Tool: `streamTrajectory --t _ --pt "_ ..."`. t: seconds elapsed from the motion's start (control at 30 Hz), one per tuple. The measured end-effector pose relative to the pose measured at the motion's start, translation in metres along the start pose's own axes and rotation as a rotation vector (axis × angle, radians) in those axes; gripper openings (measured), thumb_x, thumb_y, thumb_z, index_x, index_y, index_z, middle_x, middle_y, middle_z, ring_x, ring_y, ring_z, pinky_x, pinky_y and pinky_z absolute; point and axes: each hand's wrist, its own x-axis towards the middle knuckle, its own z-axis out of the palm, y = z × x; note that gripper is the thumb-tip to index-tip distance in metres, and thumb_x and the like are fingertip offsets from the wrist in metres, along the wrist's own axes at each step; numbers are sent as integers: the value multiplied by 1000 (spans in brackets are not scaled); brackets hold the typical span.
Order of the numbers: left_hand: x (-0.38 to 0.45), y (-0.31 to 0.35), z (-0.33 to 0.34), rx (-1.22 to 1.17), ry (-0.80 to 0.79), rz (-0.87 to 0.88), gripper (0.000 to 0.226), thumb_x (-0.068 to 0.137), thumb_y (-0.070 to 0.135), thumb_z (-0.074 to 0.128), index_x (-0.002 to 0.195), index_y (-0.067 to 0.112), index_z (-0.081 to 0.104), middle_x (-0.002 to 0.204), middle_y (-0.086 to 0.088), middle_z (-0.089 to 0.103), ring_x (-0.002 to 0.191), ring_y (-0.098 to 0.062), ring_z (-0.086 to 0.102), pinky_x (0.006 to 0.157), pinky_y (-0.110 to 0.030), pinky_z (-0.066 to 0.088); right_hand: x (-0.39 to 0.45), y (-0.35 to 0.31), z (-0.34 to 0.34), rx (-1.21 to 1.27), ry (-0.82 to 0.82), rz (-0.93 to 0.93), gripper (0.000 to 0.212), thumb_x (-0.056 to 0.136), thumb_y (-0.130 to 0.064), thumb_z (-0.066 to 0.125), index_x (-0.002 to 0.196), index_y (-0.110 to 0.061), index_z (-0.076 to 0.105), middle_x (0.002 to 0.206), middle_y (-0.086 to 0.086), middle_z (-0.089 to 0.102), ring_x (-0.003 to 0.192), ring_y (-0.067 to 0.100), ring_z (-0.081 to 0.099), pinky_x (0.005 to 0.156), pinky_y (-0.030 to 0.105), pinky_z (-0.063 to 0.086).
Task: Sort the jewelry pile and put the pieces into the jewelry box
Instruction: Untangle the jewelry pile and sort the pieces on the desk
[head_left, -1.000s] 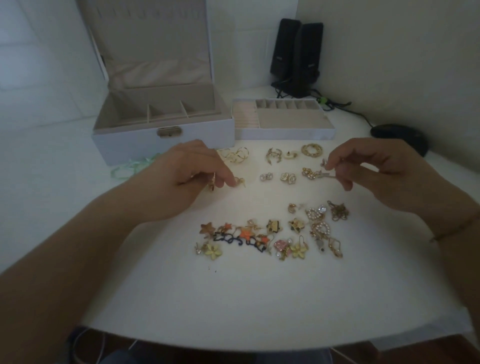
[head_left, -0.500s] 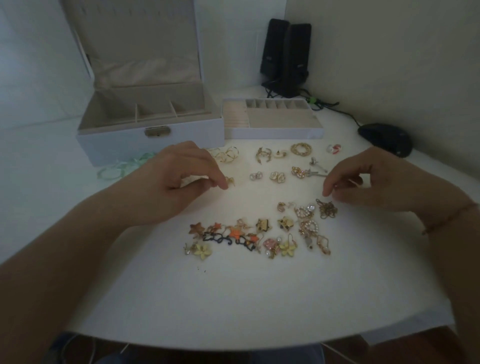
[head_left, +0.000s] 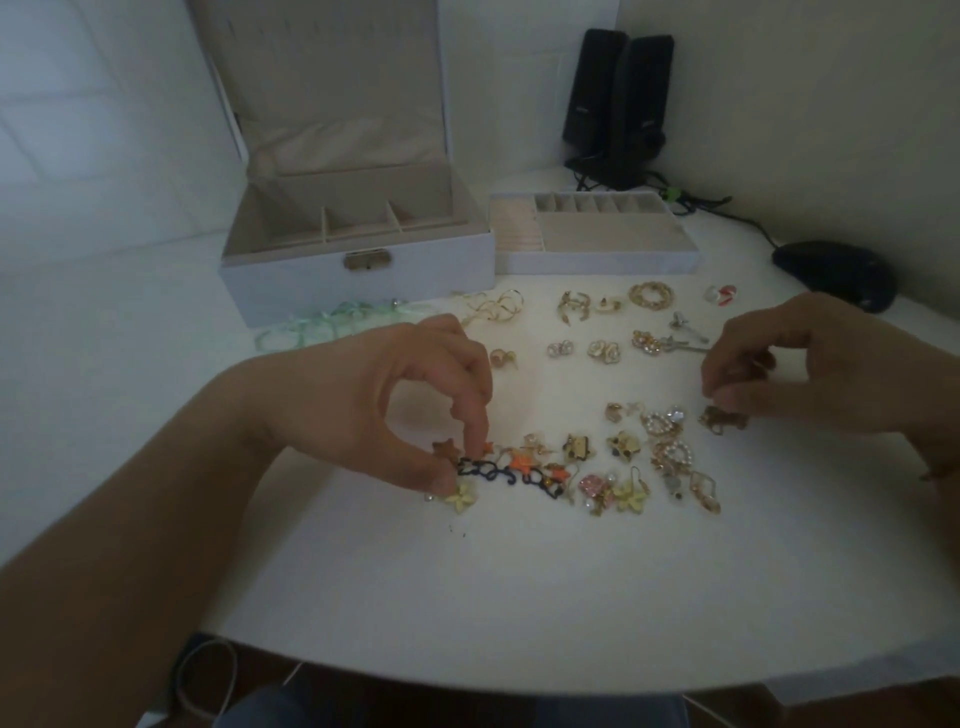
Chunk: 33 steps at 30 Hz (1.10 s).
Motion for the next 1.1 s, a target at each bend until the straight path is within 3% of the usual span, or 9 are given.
streamTrajectory --t 0.17,0.4,0.53,0.73,0.87,1.0,1.1 --pt "2 1 5 36 -68 -34 33 67 40 87 96 33 73 97 6 60 98 -19 51 87 -26 40 8 -13 16 -91 86 -107 24 73 -46 69 92 -31 70 74 -8 64 69 16 56 62 39 46" --pt "4 -5 9 138 -7 -15 29 67 42 80 94 41 71 95 14 59 95 -16 52 82 -19 39 18 -31 36 -93 67 -262 32 74 -27 78 104 -28 65 91 -12 65 92 16 58 71 37 47" --pt "7 1 11 131 13 29 30 74 40 79 103 34 74 99 9 63 99 -18 52 88 -26 39 19 -34 43 -45 1 -291 42 72 -11 80 106 -29 65 96 -9 68 104 17 56 87 25 47" --pt "11 0 17 172 10 16 29 77 44 77 104 34 75 101 13 65 102 -16 53 93 -27 38 17 -34 40 -26 -38 -244 38 71 -14 80 96 -40 66 83 -13 67 97 15 58 81 30 49" --pt "13 0 17 143 70 50 20 80 38 74 97 27 77 92 11 68 93 -17 57 85 -35 43 18 -49 48 -9 12 -335 26 75 -30 79 98 -33 67 86 -13 67 94 19 58 80 35 49" --pt "13 -3 14 156 178 71 16 80 31 75 92 20 76 83 5 66 85 -16 58 79 -33 44 19 -60 64 -293 48 -457 25 72 -45 77 90 -28 70 80 -17 65 90 13 57 71 36 44" --pt "13 -5 12 164 216 73 15 79 28 75 91 19 75 81 4 64 84 -18 59 78 -36 46 19 -56 66 -380 29 -502 18 76 -41 75 89 -30 70 79 -19 65 90 13 56 72 37 42"
